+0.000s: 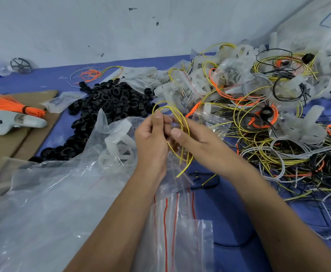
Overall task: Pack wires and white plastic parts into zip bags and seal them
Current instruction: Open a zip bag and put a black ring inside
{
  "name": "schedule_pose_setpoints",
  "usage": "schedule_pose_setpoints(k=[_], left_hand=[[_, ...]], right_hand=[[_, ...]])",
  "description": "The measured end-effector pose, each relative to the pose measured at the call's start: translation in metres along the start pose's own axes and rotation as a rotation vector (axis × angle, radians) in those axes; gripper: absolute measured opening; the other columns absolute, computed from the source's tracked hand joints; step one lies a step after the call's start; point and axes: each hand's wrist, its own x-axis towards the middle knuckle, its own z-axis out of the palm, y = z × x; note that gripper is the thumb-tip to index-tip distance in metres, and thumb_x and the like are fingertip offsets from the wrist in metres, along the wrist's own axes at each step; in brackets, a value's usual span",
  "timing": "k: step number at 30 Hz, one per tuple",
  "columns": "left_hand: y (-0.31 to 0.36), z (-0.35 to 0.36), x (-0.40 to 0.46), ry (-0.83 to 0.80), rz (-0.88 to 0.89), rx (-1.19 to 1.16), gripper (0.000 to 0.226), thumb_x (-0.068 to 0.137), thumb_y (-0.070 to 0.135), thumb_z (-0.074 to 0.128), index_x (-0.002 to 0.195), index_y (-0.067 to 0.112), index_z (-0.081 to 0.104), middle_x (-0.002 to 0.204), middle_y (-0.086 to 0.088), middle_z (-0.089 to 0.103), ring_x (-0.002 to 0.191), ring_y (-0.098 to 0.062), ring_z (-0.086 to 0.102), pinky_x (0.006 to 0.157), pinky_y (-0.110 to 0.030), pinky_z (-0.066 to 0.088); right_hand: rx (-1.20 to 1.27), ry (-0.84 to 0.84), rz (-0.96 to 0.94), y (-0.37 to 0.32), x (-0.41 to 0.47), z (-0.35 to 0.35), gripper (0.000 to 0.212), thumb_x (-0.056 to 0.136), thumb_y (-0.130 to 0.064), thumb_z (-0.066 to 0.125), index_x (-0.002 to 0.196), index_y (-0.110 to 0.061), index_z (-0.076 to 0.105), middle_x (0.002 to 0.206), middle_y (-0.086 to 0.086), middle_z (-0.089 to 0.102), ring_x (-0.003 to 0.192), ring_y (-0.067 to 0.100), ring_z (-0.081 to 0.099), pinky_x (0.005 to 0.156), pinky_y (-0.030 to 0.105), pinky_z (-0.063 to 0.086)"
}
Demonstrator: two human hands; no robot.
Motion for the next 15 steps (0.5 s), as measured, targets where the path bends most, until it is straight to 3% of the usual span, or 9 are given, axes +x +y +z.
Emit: schedule_pose_setpoints(k=[2,4,6,8,12,15], left_hand=[[0.0,0.0,0.0,0.044,0.058,0.011,0.041,0.111,0.019,0.043,0.074,0.007,0.056,0.054,0.003,0.044,0.043,-0.008,0.038,0.043,-0.019,0.035],[0.0,-0.001,0.0,0.085,0.072,0.017,0.04,0.111,0.02,0.044,0.074,0.008,0.055,0.053,0.004,0.044,0.042,-0.008,0.034,0.042,-0.019,0.032],[-0.001,-0.003,0.002,0.119,0.076,0.04,0.039,0.111,0.023,0.044,0.076,0.008,0.056,0.052,0.006,0.045,0.042,-0.008,0.034,0.041,-0.02,0.03],[-0.002,-0.004,0.003,0.12,0.085,0.054,0.039,0.111,0.023,0.045,0.077,0.009,0.058,0.052,0.007,0.048,0.042,-0.007,0.035,0.041,-0.019,0.03],[-0.002,-0.005,0.004,0.07,0.105,0.124,0.032,0.109,0.024,0.051,0.082,0.008,0.061,0.062,0.003,0.058,0.046,-0.009,0.045,0.043,-0.018,0.034],[-0.001,-0.008,0.003,0.052,0.087,0.231,0.032,0.1,0.036,0.06,0.081,0.011,0.056,0.069,-0.001,0.053,0.056,-0.016,0.046,0.05,-0.026,0.037]], right_hand=[[-0.007,-0.059,0.003,0.0,0.0,0.0,0.045,0.09,-0.033,0.069,0.134,-0.035,0.059,0.089,-0.009,0.064,0.066,0.023,0.048,0.065,0.04,0.05],[-0.054,-0.028,-0.002,0.004,-0.001,-0.004,0.042,0.084,-0.025,0.076,0.124,-0.032,0.065,0.077,-0.007,0.062,0.057,0.019,0.049,0.056,0.03,0.045],[-0.038,0.009,0.004,0.007,0.0,-0.005,0.038,0.085,-0.007,0.076,0.118,-0.024,0.067,0.073,-0.003,0.067,0.052,0.016,0.061,0.053,0.02,0.046],[-0.018,0.092,0.028,0.006,0.001,-0.006,0.032,0.087,0.002,0.07,0.109,-0.021,0.069,0.07,0.003,0.07,0.049,0.019,0.063,0.049,0.018,0.046],[-0.086,0.261,0.054,0.003,0.002,-0.014,0.019,0.093,-0.002,0.064,0.083,-0.015,0.073,0.062,0.002,0.07,0.045,0.018,0.056,0.046,0.027,0.045],[-0.008,0.385,0.125,0.004,0.0,-0.025,0.019,0.096,-0.006,0.064,0.079,-0.003,0.072,0.053,-0.002,0.064,0.043,0.013,0.051,0.044,0.022,0.04]])
